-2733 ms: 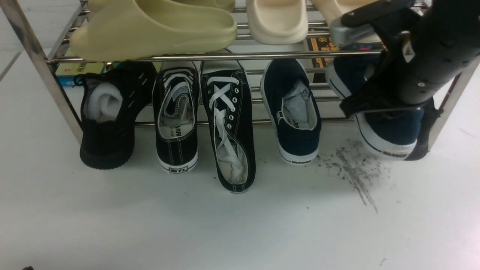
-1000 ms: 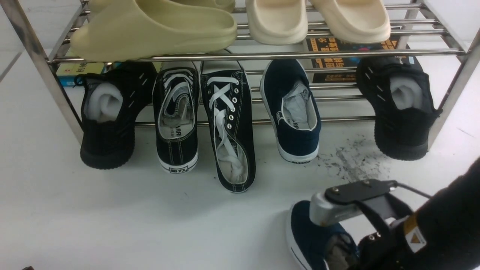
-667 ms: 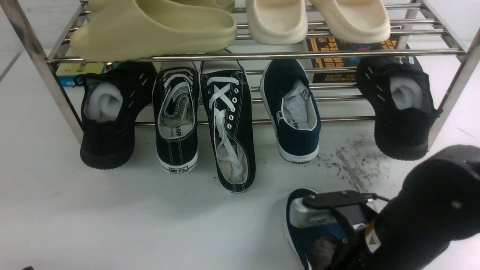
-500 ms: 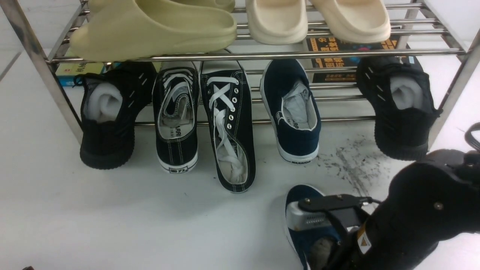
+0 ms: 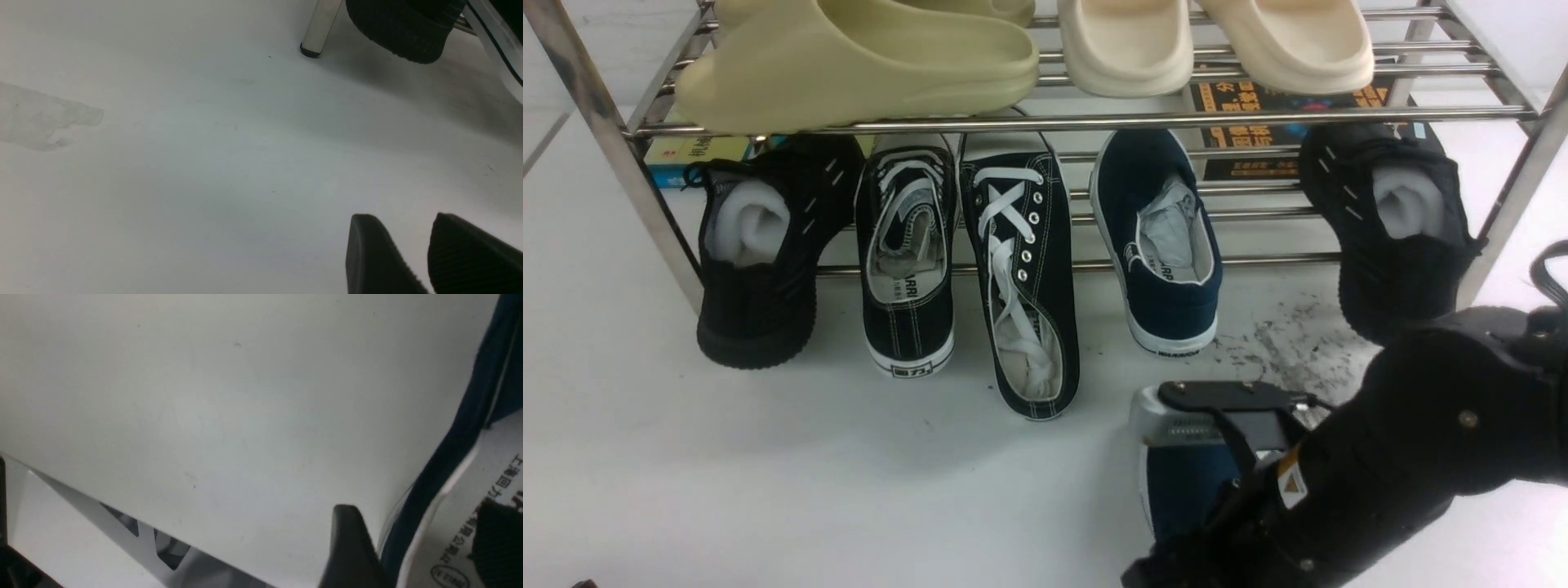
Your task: Take the shoes off the shelf with your hand on the white table.
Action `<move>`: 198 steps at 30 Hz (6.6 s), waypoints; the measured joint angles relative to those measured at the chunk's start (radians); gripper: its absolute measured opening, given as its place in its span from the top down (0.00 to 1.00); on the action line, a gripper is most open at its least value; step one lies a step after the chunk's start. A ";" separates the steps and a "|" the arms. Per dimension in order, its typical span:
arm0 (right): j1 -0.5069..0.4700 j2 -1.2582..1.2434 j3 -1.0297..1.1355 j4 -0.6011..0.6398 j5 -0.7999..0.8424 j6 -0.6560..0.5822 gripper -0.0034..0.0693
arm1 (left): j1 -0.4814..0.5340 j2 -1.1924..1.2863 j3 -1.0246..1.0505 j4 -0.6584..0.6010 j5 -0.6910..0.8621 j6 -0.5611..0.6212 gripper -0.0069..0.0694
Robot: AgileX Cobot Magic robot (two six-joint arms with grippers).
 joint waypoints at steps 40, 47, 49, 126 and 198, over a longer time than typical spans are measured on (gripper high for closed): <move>-0.172 0.391 -0.590 -0.733 -0.170 0.179 0.33 | 0.000 0.000 0.000 0.000 0.000 0.000 0.59; -0.172 0.432 -0.590 -0.753 -0.216 0.187 0.44 | 0.000 0.000 0.000 0.000 0.000 0.000 0.59; -0.172 0.434 -0.590 -0.759 -0.211 0.187 0.60 | 0.000 0.000 0.000 0.000 0.000 0.000 0.59; 0.468 0.247 -0.489 -0.632 0.276 0.678 0.87 | 0.000 0.000 0.001 0.002 -0.004 0.000 0.59; 0.466 0.143 -0.634 -0.571 0.463 0.464 0.90 | 0.000 0.000 0.001 0.004 -0.004 0.000 0.59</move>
